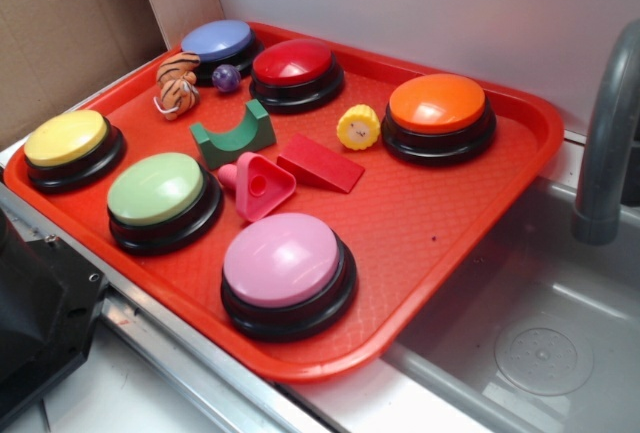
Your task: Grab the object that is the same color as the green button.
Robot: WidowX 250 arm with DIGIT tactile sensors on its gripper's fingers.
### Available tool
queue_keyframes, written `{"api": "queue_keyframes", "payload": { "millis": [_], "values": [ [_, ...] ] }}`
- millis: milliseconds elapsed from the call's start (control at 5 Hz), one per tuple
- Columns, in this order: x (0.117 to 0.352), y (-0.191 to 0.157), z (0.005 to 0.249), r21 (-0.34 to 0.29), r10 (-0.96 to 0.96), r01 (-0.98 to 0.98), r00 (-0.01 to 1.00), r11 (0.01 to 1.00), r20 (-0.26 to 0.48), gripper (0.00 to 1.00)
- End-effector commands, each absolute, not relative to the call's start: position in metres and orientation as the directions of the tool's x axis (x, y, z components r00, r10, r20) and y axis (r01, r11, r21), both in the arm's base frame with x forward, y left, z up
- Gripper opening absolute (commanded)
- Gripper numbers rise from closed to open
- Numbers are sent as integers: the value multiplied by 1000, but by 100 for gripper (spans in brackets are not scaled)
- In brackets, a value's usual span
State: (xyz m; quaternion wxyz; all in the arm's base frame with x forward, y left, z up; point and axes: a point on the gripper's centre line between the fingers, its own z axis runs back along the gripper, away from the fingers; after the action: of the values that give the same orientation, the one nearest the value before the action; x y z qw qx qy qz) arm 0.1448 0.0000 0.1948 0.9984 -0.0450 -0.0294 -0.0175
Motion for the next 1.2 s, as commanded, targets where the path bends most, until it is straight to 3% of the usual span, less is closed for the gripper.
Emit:
{"api": "queue_keyframes", "payload": {
  "millis": [0, 400, 1000],
  "values": [
    [203, 30, 142, -67, 13, -7, 996, 998, 84, 100],
    [245, 33, 93, -62, 47, -41, 995, 997, 91, 100],
    [270, 24, 41, -44, 85, -84, 996, 996, 35, 100]
  ]
}}
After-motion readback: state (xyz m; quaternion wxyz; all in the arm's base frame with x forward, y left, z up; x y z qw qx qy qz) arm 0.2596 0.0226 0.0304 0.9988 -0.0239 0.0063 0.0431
